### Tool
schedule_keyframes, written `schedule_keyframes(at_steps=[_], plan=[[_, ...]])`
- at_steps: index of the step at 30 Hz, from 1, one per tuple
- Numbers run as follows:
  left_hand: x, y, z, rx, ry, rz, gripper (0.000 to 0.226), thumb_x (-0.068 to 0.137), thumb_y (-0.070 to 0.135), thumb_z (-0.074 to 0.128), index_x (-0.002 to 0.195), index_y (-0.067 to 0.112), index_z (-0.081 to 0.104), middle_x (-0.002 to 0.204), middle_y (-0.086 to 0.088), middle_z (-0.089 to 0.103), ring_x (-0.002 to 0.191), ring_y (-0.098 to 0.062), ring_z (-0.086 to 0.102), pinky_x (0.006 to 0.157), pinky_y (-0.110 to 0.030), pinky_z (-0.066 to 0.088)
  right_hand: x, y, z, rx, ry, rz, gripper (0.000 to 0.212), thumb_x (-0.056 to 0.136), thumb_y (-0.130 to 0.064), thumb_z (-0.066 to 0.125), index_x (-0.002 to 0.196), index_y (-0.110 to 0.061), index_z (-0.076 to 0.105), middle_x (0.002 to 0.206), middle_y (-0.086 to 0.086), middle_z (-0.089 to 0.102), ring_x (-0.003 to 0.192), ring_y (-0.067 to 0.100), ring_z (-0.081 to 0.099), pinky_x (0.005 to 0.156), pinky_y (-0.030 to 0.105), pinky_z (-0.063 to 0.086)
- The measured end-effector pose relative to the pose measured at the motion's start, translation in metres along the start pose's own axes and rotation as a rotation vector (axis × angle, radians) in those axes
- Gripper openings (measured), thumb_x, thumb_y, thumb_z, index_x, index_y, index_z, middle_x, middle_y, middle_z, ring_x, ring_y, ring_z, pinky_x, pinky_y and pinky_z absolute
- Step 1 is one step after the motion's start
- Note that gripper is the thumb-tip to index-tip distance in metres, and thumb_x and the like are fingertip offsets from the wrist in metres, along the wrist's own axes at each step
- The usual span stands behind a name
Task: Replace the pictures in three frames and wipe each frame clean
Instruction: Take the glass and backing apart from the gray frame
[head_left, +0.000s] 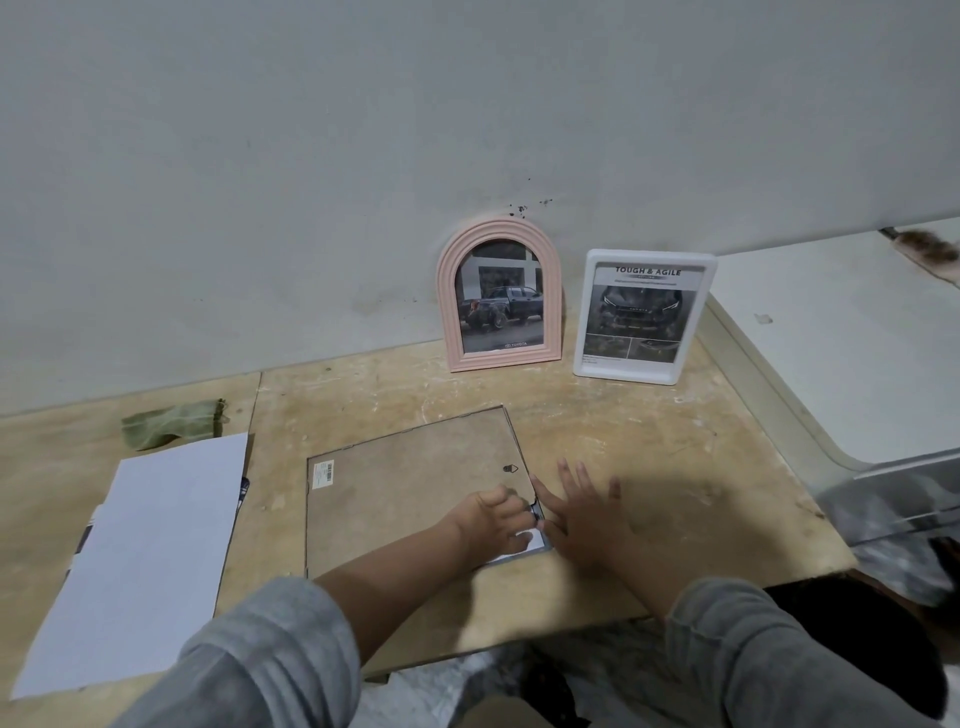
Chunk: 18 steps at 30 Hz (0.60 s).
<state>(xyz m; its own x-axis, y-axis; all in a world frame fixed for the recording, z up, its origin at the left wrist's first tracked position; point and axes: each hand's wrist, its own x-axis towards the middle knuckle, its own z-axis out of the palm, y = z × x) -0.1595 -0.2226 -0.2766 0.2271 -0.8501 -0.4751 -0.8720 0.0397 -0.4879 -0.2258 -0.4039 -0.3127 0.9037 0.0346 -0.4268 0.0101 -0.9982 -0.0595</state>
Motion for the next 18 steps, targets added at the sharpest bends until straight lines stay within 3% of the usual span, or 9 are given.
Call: schedule_keyframes(at_steps=[4, 7, 9, 11, 13, 15, 17, 18], plan=[[-0.003, 0.009, -0.001, -0.005, 0.017, -0.055, 0.024, 0.058, 0.053, 0.068, 0.081, 0.048, 0.071, 0.085, 0.027, 0.066, 0.083, -0.003, 0.064, 0.085, -0.03, 0.028, -0.001, -0.001, -0.001, -0.005, -0.012, 0.007, 0.064, 0.087, -0.062, 0.004, 0.146, -0.041, -0.008, 0.157, 0.01, -0.013, 0.145, 0.032, -0.008, 0.106, 0.067, 0.004], [-0.011, 0.014, -0.004, -0.081, 0.082, -0.093, 0.035, 0.054, 0.052, 0.07, 0.087, 0.043, 0.074, 0.084, 0.025, 0.067, 0.083, -0.006, 0.064, 0.091, -0.033, 0.031, 0.0, -0.001, 0.001, 0.011, -0.004, 0.011, 0.06, 0.094, -0.056, 0.018, 0.147, -0.04, -0.004, 0.158, 0.011, -0.01, 0.145, 0.031, -0.006, 0.106, 0.066, 0.005], [-0.02, 0.02, 0.003, -0.202, 0.089, -0.126, 0.046, 0.056, 0.048, 0.069, 0.101, 0.041, 0.072, 0.101, 0.021, 0.069, 0.096, -0.011, 0.06, 0.1, -0.039, 0.031, -0.001, -0.003, -0.001, 0.025, 0.007, 0.013, 0.059, 0.096, -0.052, 0.023, 0.148, -0.038, -0.001, 0.158, 0.012, -0.008, 0.145, 0.03, -0.005, 0.107, 0.065, 0.005], [-0.032, 0.026, 0.011, -0.347, 0.016, -0.201, 0.077, 0.06, 0.046, 0.071, 0.134, 0.033, 0.052, 0.138, 0.006, 0.054, 0.119, -0.021, 0.053, 0.111, -0.049, 0.023, -0.003, -0.006, -0.002, 0.052, 0.035, 0.034, 0.057, 0.098, -0.047, 0.026, 0.149, -0.034, 0.005, 0.158, 0.015, -0.003, 0.145, 0.031, -0.003, 0.109, 0.062, 0.006], [-0.051, 0.034, 0.019, -0.505, 0.039, -0.372, 0.097, 0.073, 0.039, 0.067, 0.151, 0.024, 0.011, 0.159, -0.007, 0.015, 0.14, -0.03, 0.029, 0.113, -0.056, 0.01, -0.008, -0.013, -0.004, 0.09, 0.07, 0.062, 0.053, 0.097, -0.041, 0.033, 0.147, -0.029, 0.02, 0.157, 0.016, 0.007, 0.145, 0.03, 0.004, 0.11, 0.057, 0.011], [-0.07, 0.04, 0.024, -0.673, 0.017, -0.602, 0.105, 0.078, 0.043, 0.062, 0.147, 0.022, -0.014, 0.161, -0.009, -0.005, 0.145, -0.031, 0.013, 0.114, -0.058, 0.005, -0.013, -0.02, -0.004, 0.178, 0.169, 0.09, 0.042, 0.092, -0.032, 0.043, 0.132, -0.018, 0.046, 0.15, 0.019, 0.029, 0.14, 0.033, 0.025, 0.106, 0.051, 0.025], [-0.092, 0.048, 0.034, -0.818, -0.006, -0.85, 0.109, 0.077, 0.06, 0.055, 0.149, 0.015, -0.013, 0.16, -0.012, -0.005, 0.145, -0.033, 0.011, 0.114, -0.057, 0.009, -0.016, -0.029, 0.0, 0.312, 0.329, 0.105, 0.031, 0.081, -0.026, 0.044, 0.097, -0.008, 0.064, 0.119, 0.021, 0.058, 0.109, 0.039, 0.057, 0.088, 0.046, 0.044], [-0.102, 0.052, 0.041, -0.911, -0.001, -0.965, 0.112, 0.075, 0.069, 0.051, 0.151, 0.01, -0.007, 0.159, -0.016, -0.001, 0.145, -0.035, 0.012, 0.113, -0.057, 0.013, -0.018, -0.033, 0.002, 0.391, 0.367, 0.133, 0.031, 0.075, -0.026, 0.041, 0.082, -0.006, 0.064, 0.099, 0.018, 0.063, 0.088, 0.037, 0.063, 0.075, 0.041, 0.05]])
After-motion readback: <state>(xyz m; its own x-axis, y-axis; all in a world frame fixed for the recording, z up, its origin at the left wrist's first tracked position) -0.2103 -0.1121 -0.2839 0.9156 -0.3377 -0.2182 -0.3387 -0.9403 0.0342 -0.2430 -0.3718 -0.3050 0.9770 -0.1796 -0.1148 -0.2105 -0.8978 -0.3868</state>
